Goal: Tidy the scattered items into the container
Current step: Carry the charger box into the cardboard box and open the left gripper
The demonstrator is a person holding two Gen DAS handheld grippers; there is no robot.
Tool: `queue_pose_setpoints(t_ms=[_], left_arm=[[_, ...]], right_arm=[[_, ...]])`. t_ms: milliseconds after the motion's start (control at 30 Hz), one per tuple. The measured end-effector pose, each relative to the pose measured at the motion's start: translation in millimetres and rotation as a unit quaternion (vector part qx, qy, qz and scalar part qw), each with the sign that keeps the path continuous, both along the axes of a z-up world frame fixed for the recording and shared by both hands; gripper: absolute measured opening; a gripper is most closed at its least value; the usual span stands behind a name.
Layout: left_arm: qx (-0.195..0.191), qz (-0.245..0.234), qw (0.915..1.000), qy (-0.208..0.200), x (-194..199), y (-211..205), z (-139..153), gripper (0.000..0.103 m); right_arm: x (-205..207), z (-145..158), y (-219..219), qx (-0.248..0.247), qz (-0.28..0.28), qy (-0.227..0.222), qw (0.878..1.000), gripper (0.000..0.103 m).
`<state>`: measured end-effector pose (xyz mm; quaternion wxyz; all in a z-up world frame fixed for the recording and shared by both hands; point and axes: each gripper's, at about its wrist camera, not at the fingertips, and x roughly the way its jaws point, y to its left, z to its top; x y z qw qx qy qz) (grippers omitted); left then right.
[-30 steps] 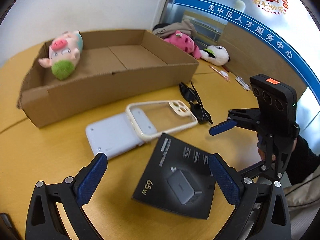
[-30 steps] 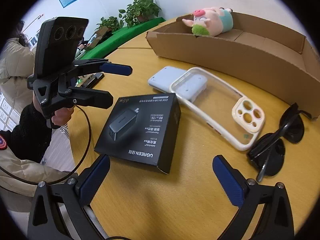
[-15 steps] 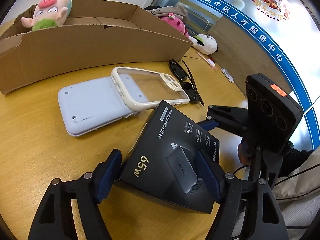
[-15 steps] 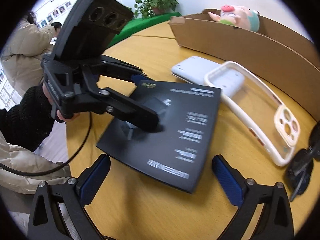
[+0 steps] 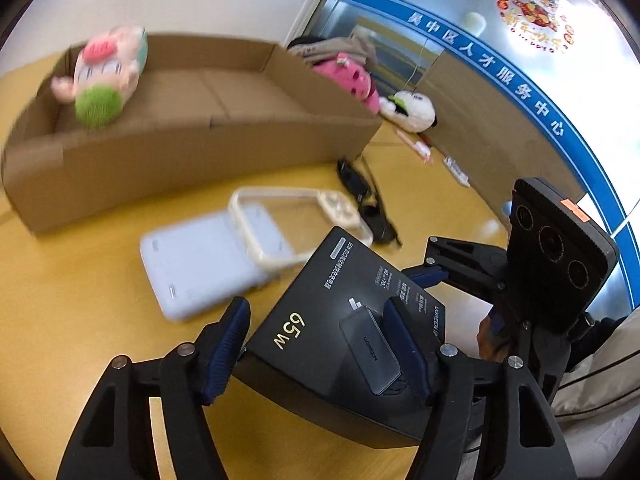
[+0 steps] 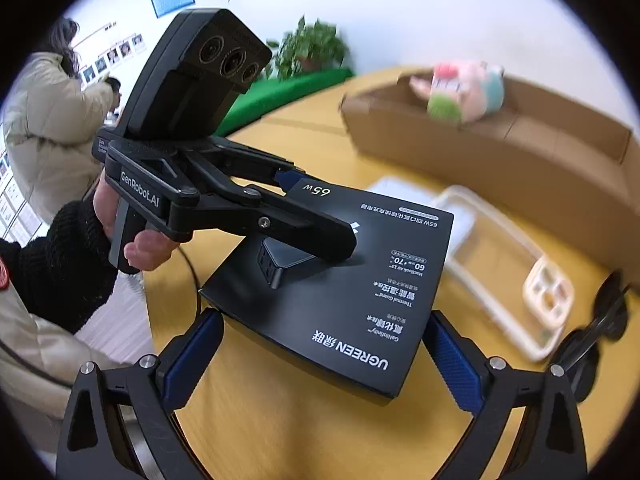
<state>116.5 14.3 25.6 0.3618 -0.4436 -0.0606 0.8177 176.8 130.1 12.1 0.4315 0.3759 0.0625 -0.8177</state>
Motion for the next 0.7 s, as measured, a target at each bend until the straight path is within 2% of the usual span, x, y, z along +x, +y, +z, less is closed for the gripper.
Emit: queue_pose_setpoints(t_ms=[167,433,700], left_arm=[[-0.007,-0.011,0.9987,0.048,-21.1,8.6,49.8,0.073],[-0.015,-0.038,0.9896,0.138,-73.3,28.0,144.7,0.073],[0.006,-0.045,0.9824,0.181,-152.4,33.9,209.8,0.073]], right_arm=[[-14.1,44.4,14.3,-0.021,-0.023,0.045,0.999,0.099],[-58.4,128.3,38.8,-0.048,-0.056,0.122,0.990,0.099],[-126.8,191.4,58.2,-0.069,-0.071,0.164,0.982,0.099]])
